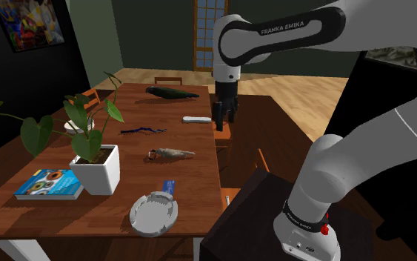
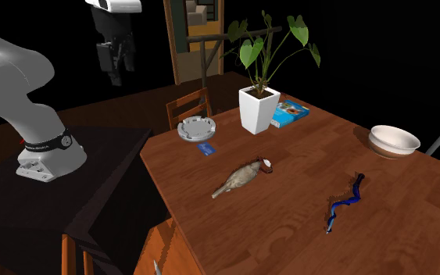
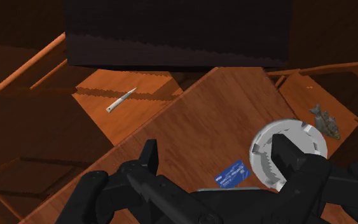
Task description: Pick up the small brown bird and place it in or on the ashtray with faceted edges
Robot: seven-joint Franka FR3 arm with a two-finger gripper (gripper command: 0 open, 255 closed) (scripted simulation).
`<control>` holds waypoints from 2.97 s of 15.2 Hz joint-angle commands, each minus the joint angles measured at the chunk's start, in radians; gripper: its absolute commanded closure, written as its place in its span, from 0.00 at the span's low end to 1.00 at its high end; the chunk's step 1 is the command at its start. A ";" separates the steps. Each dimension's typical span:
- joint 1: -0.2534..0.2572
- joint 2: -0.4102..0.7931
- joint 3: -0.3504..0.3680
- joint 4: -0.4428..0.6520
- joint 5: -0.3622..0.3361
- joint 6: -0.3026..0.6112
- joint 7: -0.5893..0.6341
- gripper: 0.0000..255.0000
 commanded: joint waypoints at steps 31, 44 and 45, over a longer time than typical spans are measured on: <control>-0.035 1.162 -0.038 0.600 0.030 0.721 -0.460 0.00; -0.038 1.269 -0.029 0.646 0.036 0.787 -0.470 0.00; -0.038 1.269 -0.029 0.646 0.036 0.787 -0.470 0.00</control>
